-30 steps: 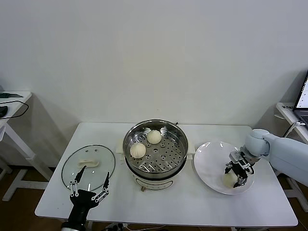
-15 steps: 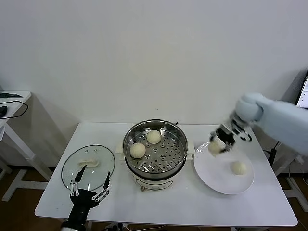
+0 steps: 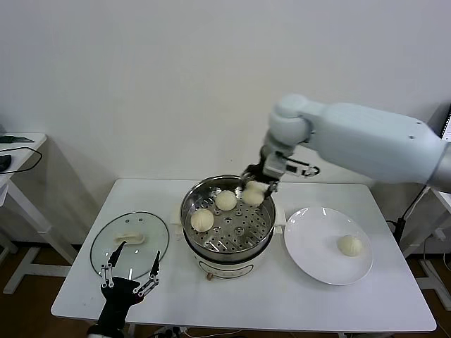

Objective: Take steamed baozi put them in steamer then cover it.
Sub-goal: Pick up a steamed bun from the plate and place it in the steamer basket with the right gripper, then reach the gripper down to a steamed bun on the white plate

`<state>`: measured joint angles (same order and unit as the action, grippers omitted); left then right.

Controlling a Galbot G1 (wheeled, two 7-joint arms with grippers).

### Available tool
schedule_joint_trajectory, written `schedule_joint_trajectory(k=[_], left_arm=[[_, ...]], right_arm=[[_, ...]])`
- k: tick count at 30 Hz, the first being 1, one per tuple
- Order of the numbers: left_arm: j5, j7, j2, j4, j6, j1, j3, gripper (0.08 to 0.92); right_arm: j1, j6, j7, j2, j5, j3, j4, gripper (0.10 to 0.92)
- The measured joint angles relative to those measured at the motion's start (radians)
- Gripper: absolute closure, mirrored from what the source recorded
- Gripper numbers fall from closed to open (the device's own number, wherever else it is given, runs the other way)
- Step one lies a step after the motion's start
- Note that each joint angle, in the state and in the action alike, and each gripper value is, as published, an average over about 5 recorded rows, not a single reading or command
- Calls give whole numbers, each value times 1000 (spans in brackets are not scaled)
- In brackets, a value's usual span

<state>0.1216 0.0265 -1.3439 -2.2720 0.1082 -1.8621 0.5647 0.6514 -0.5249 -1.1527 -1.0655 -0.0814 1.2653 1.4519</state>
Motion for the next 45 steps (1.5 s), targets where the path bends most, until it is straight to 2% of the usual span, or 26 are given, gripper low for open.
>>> schedule_joint_trajectory(k=[9, 22, 28, 31, 38, 45], left_arm=[[-2, 1, -1, 6, 1, 7, 2, 177], [-4, 1, -4, 8, 2, 7, 0, 177], [-5, 1, -4, 9, 4, 6, 5, 177], [-5, 1, -4, 9, 4, 6, 7, 177], [-6, 2, -5, 14, 5, 11, 7, 177], [-6, 2, -3, 15, 2, 15, -1, 177]], right_arm=[[-48, -85, 19, -62, -75, 25, 43, 349], [-117, -130, 25, -108, -154, 29, 45, 322], [-140, -140, 24, -119, -179, 29, 36, 234], [-143, -142, 24, -117, -184, 24, 36, 207], [-141, -139, 17, -88, -174, -25, 37, 203], [-113, -94, -20, 5, -96, -111, 2, 203]])
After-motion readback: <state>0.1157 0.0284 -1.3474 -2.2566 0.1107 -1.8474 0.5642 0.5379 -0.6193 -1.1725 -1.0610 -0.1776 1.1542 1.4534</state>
